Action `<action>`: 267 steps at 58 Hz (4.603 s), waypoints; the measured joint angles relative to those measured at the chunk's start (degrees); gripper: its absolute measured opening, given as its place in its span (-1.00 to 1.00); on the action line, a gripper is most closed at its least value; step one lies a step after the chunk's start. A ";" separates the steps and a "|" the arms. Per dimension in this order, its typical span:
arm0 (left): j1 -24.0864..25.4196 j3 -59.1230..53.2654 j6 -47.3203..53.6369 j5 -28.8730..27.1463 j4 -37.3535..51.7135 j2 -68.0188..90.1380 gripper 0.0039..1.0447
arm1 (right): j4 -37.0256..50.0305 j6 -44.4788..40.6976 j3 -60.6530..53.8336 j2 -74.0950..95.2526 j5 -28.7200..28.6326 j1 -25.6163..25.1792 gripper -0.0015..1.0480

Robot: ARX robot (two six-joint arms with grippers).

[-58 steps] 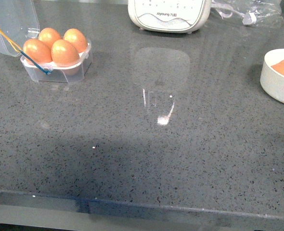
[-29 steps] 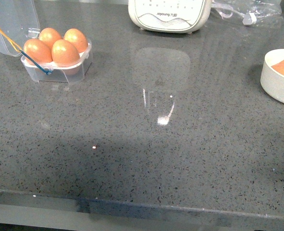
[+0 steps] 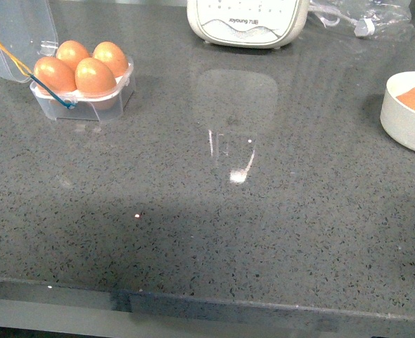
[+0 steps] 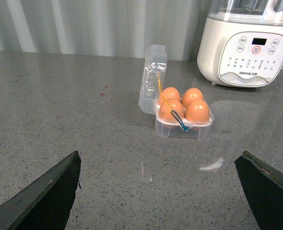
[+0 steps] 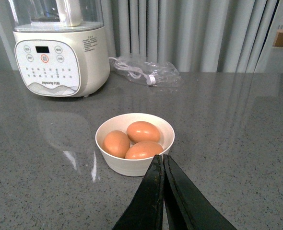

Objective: Put egg into box

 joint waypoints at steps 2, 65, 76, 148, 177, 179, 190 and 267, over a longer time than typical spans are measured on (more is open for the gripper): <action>0.00 0.00 0.00 0.00 0.00 0.00 0.87 | -0.66 0.00 0.00 -0.68 0.00 0.00 -0.94; 0.00 0.00 0.00 0.02 0.00 0.00 0.87 | -18.47 -0.02 0.02 -18.14 -0.02 0.00 0.57; 0.00 0.00 0.00 0.00 0.00 0.00 0.87 | -18.47 0.00 0.02 -18.14 -0.02 0.00 0.85; 9.29 30.18 2.71 -2.19 29.53 76.67 0.87 | -18.51 0.00 0.02 -18.14 -0.02 0.00 0.86; 9.55 45.97 7.80 -2.34 30.38 93.61 0.87 | -18.51 0.00 0.02 -18.14 -0.02 0.00 0.86; 9.14 46.03 7.78 -2.29 30.29 93.74 0.87 | -18.51 0.00 0.02 -18.14 -0.02 0.00 0.86; 6.08 46.16 7.80 -1.51 29.53 93.57 0.87 | -18.51 0.00 0.02 -18.14 -0.02 0.00 0.86; 3.21 43.01 -0.63 13.42 17.92 71.52 0.87 | -18.51 0.00 0.02 -18.14 -0.02 0.00 0.86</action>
